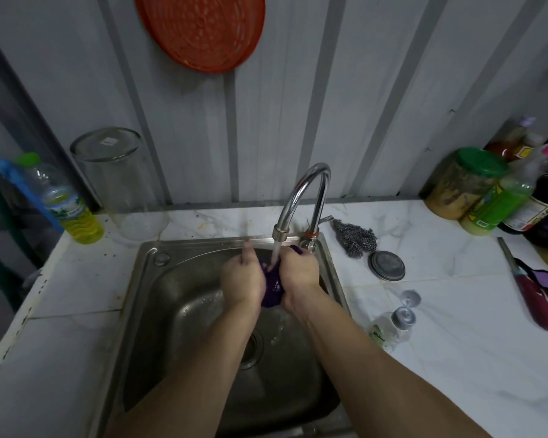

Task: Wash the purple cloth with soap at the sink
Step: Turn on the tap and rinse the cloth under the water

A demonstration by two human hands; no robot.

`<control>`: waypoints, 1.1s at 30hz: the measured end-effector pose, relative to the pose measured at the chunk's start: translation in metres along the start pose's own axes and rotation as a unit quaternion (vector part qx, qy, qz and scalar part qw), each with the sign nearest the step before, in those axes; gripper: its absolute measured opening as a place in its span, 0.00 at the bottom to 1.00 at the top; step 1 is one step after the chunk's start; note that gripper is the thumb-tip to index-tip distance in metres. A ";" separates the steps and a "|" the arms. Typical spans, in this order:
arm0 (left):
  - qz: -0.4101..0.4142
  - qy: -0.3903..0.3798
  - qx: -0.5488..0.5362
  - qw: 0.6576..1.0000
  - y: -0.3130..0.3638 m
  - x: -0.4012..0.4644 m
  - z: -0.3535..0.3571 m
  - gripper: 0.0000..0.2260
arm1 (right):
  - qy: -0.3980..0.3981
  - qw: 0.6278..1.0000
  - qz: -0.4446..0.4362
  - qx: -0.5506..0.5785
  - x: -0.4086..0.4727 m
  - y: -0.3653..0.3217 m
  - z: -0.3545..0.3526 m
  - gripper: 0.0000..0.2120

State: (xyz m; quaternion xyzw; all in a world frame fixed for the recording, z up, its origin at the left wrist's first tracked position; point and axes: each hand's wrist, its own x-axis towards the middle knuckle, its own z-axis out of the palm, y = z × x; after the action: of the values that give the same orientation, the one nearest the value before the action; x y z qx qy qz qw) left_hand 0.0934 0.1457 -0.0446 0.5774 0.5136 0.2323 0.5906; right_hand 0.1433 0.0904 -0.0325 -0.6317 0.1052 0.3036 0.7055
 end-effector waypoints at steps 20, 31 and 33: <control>-0.228 -0.287 -0.257 0.894 -0.005 -0.009 -0.025 0.26 | 0.050 0.965 -0.007 -0.257 0.078 -0.135 -0.060 0.07; -0.185 -0.301 -0.247 0.902 -0.009 0.003 -0.018 0.24 | 0.038 0.970 0.072 -0.229 0.140 -0.126 -0.054 0.24; -0.178 -0.310 -0.252 0.899 -0.005 0.003 -0.018 0.22 | 0.024 0.976 0.065 -0.204 0.140 -0.124 -0.047 0.23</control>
State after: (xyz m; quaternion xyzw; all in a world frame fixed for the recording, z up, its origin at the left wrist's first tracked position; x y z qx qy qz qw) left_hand 0.0769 0.1554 -0.0465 0.3513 0.3232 0.0546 0.8770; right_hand 0.3351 0.0845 -0.0132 -0.7615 0.0989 0.3481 0.5377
